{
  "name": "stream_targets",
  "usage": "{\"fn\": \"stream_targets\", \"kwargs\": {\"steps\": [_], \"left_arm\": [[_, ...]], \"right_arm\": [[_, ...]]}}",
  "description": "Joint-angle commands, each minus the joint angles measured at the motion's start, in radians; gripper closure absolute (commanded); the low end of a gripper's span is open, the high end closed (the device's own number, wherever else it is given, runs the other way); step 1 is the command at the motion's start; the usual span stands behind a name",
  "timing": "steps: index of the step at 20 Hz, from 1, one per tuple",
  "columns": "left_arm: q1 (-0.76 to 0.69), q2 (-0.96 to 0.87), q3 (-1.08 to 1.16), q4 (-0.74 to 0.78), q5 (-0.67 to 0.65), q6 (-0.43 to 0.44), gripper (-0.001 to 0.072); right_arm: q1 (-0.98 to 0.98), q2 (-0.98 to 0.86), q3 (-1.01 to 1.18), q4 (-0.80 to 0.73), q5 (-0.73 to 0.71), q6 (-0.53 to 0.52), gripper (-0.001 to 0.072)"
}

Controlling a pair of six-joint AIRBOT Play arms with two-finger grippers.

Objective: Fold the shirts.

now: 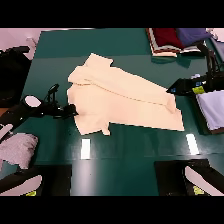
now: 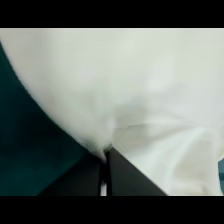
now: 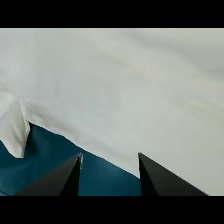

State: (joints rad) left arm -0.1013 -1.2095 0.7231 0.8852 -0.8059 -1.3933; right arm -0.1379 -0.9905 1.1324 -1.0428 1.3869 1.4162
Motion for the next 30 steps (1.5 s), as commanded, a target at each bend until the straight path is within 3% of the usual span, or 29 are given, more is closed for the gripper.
{"fn": "stream_targets", "kwargs": {"steps": [1, 5, 6, 7, 11, 12, 13, 20, 22, 24, 30], "left_arm": [[-0.021, 0.011, 0.044, 0.01, 0.01, -0.005, 0.0679], [-0.021, 0.011, 0.163, 0.012, -0.098, 0.027, 0.0678], [-0.021, 0.011, 0.174, 0.012, -0.103, 0.043, 0.0678], [-0.021, 0.011, 0.177, 0.011, -0.102, 0.043, 0.0678], [-0.021, 0.011, 0.177, 0.013, -0.103, 0.044, 0.0678], [-0.021, 0.011, 0.176, 0.013, -0.104, 0.044, 0.0678], [-0.021, 0.011, 0.176, 0.012, -0.104, 0.044, 0.0678], [-0.021, 0.011, 0.177, 0.012, -0.103, 0.042, 0.0678], [-0.021, 0.011, 0.177, 0.015, -0.103, 0.056, 0.0678], [-0.021, 0.012, 0.204, 0.025, -0.118, 0.059, 0.0679], [-0.021, 0.23, 0.55, 0.173, -0.137, 0.03, 0.068]], "right_arm": [[-0.083, 0.002, -0.008, -0.01, 0.073, -0.005, 0.0303], [-0.326, 0.074, -0.219, -0.168, 0.096, -0.007, 0.0298], [-0.404, 0.095, -0.298, -0.19, 0.067, -0.007, 0.0236], [-0.476, 0.104, -0.369, -0.18, 0.04, -0.007, 0.0149], [-0.667, 0.06, -0.575, -0.076, -0.041, -0.011, 0.0148], [-0.681, 0.036, -0.599, -0.052, -0.055, -0.018, 0.0213], [-0.684, 0.01, -0.616, -0.039, -0.073, -0.022, 0.0232], [-0.51, -0.112, -0.633, 0.033, -0.243, -0.037, 0.029], [-0.442, -0.108, -0.632, 0.035, -0.294, -0.037, 0.0583], [-0.39, -0.071, -0.619, 0.055, -0.329, -0.038, 0.0695], [-0.272, 0.178, -0.254, 0.057, -0.276, -0.038, 0.0695]]}}
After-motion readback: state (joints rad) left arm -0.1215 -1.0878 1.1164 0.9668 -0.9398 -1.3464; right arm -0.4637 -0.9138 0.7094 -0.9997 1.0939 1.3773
